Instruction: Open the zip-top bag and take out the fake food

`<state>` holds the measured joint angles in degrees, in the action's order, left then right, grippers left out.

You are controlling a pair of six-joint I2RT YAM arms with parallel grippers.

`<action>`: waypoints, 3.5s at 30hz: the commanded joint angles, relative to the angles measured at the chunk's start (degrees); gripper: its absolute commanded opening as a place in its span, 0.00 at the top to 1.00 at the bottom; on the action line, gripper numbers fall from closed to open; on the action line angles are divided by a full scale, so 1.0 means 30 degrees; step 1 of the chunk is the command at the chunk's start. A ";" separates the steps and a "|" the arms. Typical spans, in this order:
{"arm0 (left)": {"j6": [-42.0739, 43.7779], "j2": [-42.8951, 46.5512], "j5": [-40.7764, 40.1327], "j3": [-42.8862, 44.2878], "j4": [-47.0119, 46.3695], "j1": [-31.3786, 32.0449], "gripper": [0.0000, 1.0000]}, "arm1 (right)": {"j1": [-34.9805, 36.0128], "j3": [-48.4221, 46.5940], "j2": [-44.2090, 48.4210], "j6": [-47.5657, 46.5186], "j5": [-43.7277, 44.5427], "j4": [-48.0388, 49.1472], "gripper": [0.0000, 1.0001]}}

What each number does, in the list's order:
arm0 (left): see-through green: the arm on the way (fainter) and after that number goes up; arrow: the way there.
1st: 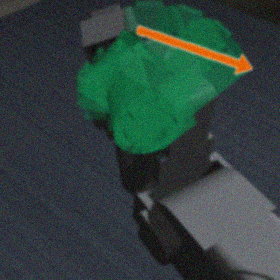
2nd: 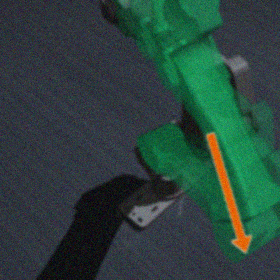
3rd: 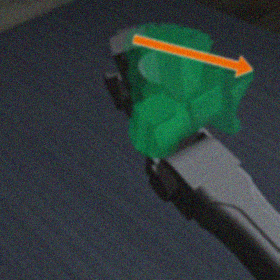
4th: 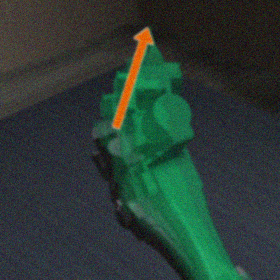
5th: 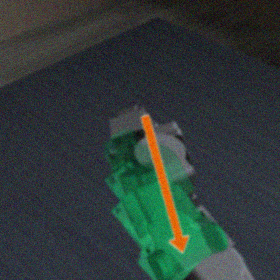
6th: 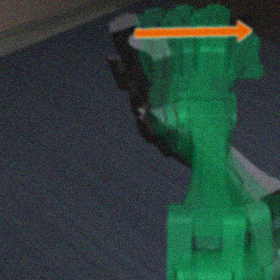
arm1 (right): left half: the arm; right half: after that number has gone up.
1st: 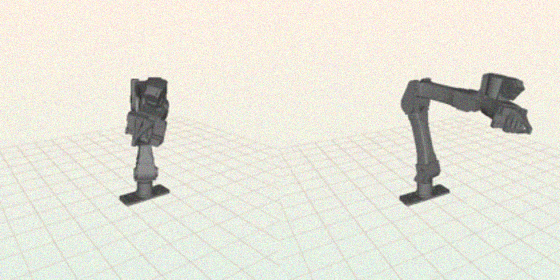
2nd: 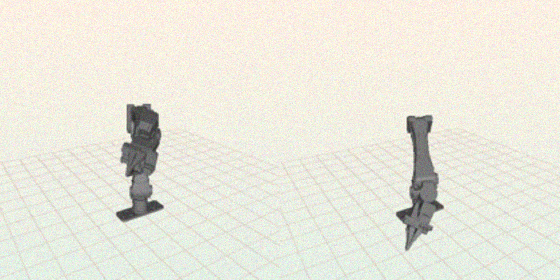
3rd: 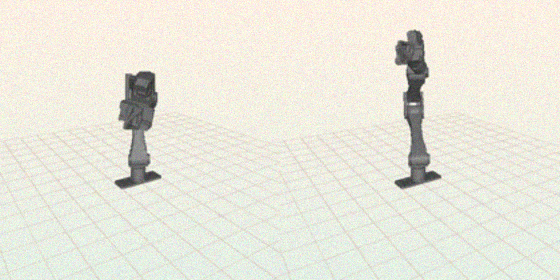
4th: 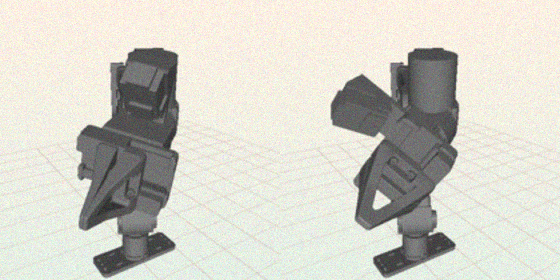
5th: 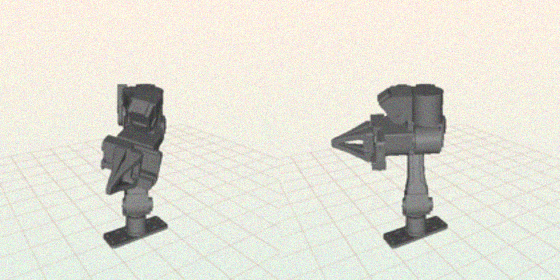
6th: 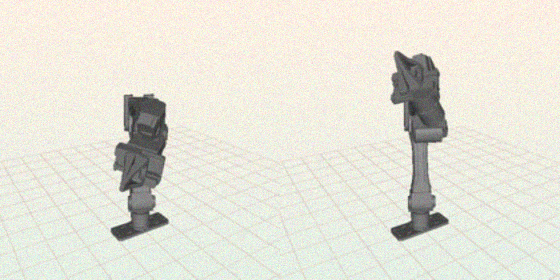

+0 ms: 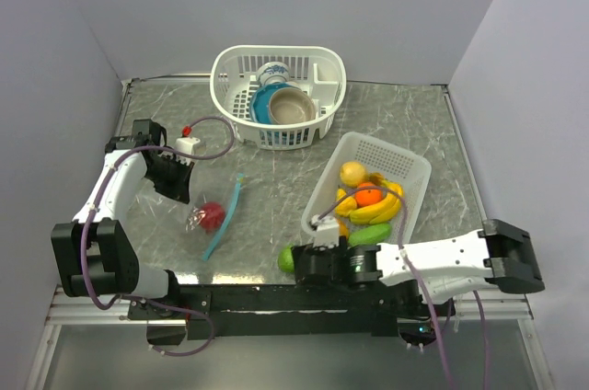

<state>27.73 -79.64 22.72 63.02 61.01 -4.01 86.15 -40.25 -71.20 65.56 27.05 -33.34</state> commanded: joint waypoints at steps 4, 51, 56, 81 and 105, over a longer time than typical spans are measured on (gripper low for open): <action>0.0221 0.0061 0.0658 0.0759 0.0492 -0.0069 0.99 | -0.2173 0.0001 0.1820 -0.1899 0.2088 0.2176 0.00; 0.0897 0.0618 0.3269 0.2732 0.3754 0.0136 0.99 | -0.9694 -0.7095 -0.1343 -0.0203 0.9239 -0.8281 0.62; 0.0515 -0.0143 0.2184 0.0499 0.1638 0.0136 0.99 | -1.0728 -0.6007 -0.2193 -0.2041 0.7597 -0.6060 0.13; 0.0163 -0.0905 0.0746 0.0348 0.0433 0.0165 0.99 | 0.2632 -0.7386 -0.6619 -0.3307 0.1208 -0.4183 0.00; 0.0396 -0.0643 0.0923 0.0027 0.0463 0.0136 0.99 | -0.0444 -1.0341 -0.9166 -0.4393 0.6274 -0.5232 0.00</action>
<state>28.86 -82.43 24.14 62.11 62.74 -3.73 86.39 -66.67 -97.60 50.52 38.72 -44.97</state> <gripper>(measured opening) 0.020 0.999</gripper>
